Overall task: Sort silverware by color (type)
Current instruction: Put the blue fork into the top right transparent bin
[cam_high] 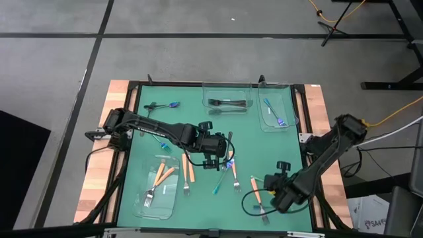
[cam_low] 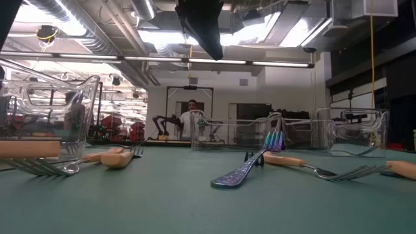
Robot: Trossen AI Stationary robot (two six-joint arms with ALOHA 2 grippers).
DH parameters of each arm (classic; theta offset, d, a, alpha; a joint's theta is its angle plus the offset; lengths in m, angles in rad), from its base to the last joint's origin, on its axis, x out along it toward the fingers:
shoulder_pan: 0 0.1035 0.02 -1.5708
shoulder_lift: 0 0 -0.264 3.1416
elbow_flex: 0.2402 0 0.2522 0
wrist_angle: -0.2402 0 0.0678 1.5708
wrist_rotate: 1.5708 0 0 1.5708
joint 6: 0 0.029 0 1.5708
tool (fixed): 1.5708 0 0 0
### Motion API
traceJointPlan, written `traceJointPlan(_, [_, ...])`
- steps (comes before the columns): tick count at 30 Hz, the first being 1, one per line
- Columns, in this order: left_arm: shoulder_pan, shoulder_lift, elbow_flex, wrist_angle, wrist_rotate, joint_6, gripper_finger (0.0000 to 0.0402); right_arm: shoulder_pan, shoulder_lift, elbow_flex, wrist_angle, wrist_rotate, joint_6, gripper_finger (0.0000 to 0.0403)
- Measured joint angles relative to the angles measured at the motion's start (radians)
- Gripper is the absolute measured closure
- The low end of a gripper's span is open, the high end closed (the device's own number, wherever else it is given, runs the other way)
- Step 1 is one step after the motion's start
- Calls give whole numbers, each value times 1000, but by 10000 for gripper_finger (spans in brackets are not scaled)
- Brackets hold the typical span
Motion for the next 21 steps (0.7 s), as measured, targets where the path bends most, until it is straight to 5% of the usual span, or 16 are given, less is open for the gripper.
traceJointPlan(21, [0, 0, 0, 0, 0, 0, 372, 0, 12, -1, 23, 38, 3, 343])
